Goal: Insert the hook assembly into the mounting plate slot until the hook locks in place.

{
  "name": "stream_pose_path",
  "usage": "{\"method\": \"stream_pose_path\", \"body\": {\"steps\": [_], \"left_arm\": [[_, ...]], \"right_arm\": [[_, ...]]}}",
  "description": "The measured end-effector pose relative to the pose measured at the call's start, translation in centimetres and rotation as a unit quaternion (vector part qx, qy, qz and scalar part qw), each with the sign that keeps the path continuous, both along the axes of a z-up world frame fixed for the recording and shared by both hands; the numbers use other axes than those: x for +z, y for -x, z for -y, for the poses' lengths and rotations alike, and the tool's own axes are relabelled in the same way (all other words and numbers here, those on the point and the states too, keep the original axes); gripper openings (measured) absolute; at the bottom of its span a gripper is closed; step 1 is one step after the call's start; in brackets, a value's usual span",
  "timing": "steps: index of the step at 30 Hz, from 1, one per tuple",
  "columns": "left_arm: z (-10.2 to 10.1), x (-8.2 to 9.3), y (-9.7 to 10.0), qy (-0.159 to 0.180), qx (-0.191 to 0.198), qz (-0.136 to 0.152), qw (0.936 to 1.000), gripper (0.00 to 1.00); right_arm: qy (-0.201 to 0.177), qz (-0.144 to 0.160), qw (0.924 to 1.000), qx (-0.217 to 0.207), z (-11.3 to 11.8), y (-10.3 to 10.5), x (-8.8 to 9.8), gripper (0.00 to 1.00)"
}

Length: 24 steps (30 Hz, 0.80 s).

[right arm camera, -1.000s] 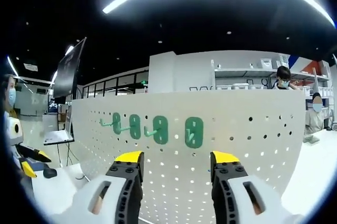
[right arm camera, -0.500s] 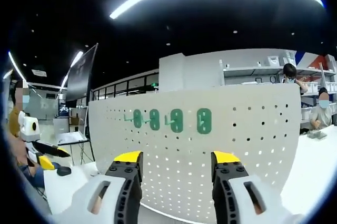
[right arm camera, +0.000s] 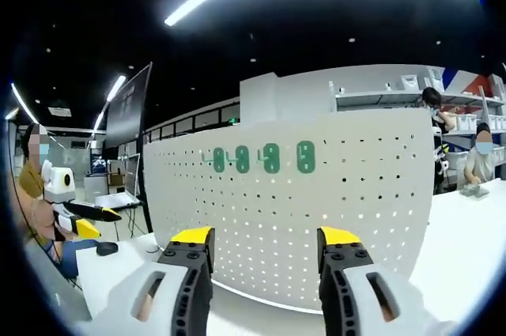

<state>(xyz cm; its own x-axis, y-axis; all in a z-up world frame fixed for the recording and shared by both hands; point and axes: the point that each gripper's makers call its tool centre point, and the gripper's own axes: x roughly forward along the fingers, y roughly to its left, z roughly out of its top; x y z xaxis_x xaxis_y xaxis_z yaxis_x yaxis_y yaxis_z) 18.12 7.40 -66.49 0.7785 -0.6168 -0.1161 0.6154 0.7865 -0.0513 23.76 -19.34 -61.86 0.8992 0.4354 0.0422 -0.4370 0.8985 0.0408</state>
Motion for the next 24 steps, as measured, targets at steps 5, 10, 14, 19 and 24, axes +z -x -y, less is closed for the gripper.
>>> {"method": "stream_pose_path", "body": {"steps": [5, 10, 14, 19, 24], "left_arm": [[-0.1, 0.3, 0.1, -0.001, 0.000, 0.002, 1.0000, 0.65], [-0.2, 0.2, 0.4, -0.002, 0.000, 0.003, 1.0000, 0.65], [-0.4, 0.3, 0.6, -0.002, 0.000, 0.004, 1.0000, 0.65], [-0.8, 0.4, 0.7, -0.005, 0.004, 0.006, 1.0000, 0.67], [-1.2, 0.5, 0.9, -0.011, 0.006, 0.008, 0.9999, 0.68]], "right_arm": [[0.000, -0.009, 1.0000, -0.003, 0.3, 1.3, -0.9, 0.51], [0.000, -0.016, 0.9999, -0.001, 0.4, 2.4, -1.7, 0.52], [0.000, -0.022, 0.9998, 0.001, 0.2, 3.2, -2.1, 0.53], [0.000, -0.031, 0.9995, 0.006, 0.0, 4.3, -3.1, 0.55], [0.001, -0.037, 0.9993, 0.012, -0.1, 5.3, -3.6, 0.57]]}}
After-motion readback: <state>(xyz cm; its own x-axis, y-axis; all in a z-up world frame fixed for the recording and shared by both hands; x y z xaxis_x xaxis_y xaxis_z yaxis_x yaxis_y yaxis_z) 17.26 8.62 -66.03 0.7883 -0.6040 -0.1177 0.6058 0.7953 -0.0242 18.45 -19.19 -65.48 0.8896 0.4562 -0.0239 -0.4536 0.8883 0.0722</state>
